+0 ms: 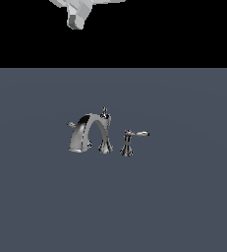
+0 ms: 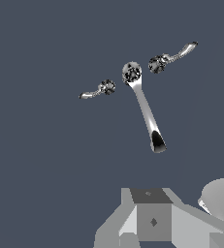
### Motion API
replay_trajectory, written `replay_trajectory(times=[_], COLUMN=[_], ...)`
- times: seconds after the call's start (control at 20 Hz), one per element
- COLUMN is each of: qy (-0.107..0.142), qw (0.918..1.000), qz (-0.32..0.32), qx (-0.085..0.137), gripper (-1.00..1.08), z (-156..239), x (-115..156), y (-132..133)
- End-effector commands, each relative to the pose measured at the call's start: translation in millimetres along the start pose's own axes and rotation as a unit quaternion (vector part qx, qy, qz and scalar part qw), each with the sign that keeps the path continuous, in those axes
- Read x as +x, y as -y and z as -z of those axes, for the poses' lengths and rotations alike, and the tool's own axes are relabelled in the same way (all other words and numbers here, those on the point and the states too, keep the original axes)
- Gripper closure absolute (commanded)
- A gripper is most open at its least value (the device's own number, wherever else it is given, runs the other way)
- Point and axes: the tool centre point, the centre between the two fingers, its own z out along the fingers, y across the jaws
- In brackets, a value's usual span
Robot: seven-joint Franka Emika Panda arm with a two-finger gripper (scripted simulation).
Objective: Turn on the faucet by rotating a designated handle.
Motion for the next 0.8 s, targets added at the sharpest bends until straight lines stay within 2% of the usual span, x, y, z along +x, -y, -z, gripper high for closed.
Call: replay_trajectory(times=[0.0,0.15,0.35,0.55,0.75], qy=[0.008,0.013,0.015,0.011,-0.001], qw=[0.9991,0.9957,0.9872,0.9743,0.9572], qz=[-0.042,-0.091,-0.158,-0.225,-0.289], qx=[0.003,0.003,0.001,-0.003,-0.008], gripper=[1.08,1.08,1.08,1.08,1.08], z=[-17.0,-38.1,-67.3,-97.0,-126.4], x=[11.9,25.9,44.3,62.4,80.0], y=[12.1,25.1,40.3,53.1,63.6])
